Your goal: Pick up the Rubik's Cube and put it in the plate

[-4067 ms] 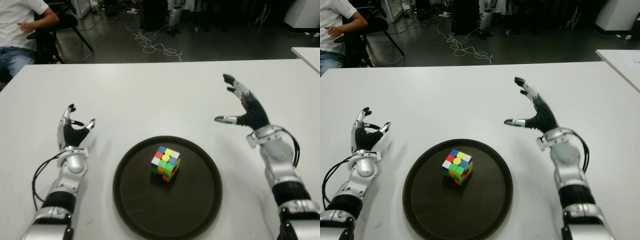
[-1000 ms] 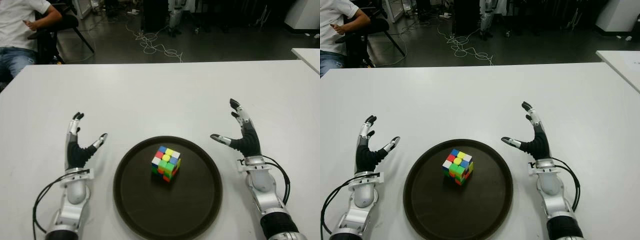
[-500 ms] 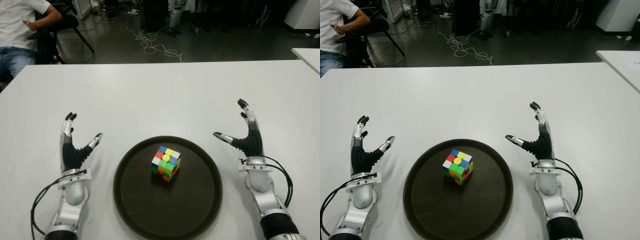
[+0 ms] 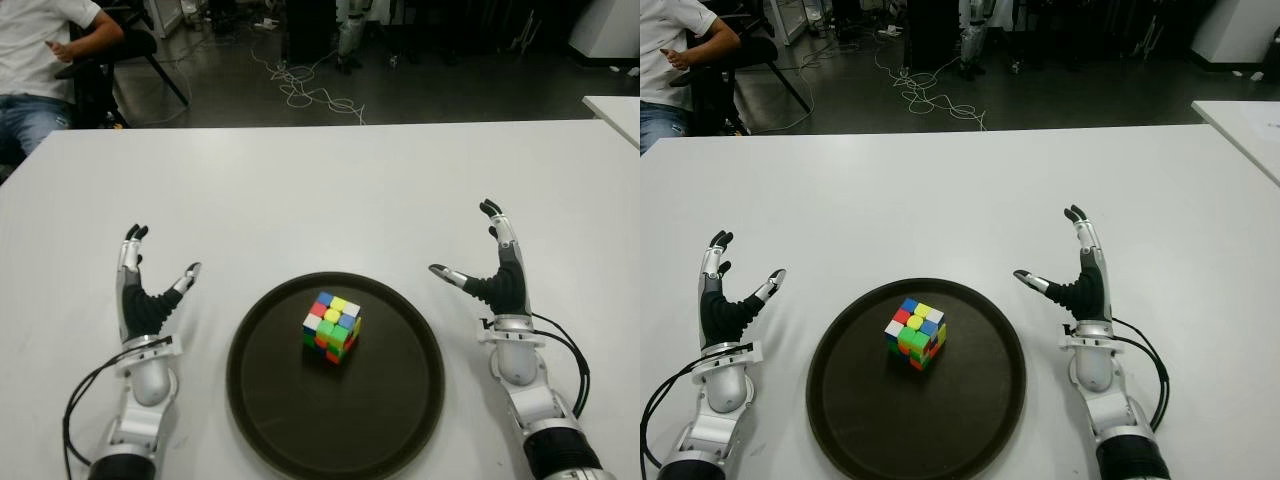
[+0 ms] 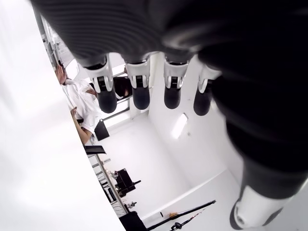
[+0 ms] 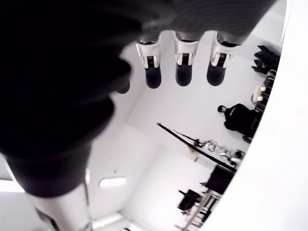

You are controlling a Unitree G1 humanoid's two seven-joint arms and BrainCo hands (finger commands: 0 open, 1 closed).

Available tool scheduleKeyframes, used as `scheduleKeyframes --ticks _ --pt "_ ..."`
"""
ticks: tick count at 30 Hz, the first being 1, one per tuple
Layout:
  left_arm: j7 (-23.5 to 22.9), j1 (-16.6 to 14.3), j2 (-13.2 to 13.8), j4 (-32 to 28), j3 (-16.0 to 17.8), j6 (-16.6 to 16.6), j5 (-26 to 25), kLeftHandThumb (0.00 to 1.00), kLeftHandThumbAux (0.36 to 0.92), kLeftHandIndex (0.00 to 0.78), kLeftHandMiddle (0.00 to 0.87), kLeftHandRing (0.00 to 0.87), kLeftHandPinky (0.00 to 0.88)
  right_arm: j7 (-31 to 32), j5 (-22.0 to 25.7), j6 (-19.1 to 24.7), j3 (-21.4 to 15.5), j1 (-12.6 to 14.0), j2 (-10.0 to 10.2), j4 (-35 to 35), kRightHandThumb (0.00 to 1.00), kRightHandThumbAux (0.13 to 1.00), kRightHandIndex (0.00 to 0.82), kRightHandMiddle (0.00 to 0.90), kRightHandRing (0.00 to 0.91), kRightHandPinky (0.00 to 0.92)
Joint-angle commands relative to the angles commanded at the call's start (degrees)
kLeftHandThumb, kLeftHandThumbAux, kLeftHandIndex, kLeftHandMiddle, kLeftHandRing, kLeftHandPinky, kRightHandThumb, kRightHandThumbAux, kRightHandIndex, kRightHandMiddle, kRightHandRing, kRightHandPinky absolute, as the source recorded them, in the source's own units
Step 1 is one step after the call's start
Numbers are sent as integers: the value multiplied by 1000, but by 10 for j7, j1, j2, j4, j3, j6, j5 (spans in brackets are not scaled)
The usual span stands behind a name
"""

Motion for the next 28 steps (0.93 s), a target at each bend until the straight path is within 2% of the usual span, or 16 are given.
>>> scheduleKeyframes --ticks 12,20,28 --pt "-12 4 5 -4 -2 -7 3 0 679 0 0 0 0 -2 7 -15 1 -6 -1 16 0 826 0 0 0 0" --pt "-11 -4 10 9 -2 -6 7 0 690 0 0 0 0 27 38 0 -2 -8 5 15 0 807 0 0 0 0" --pt "-10 -6 13 11 -3 -10 10 0 664 0 0 0 0 40 43 14 0 -4 5 -3 0 807 0 0 0 0"
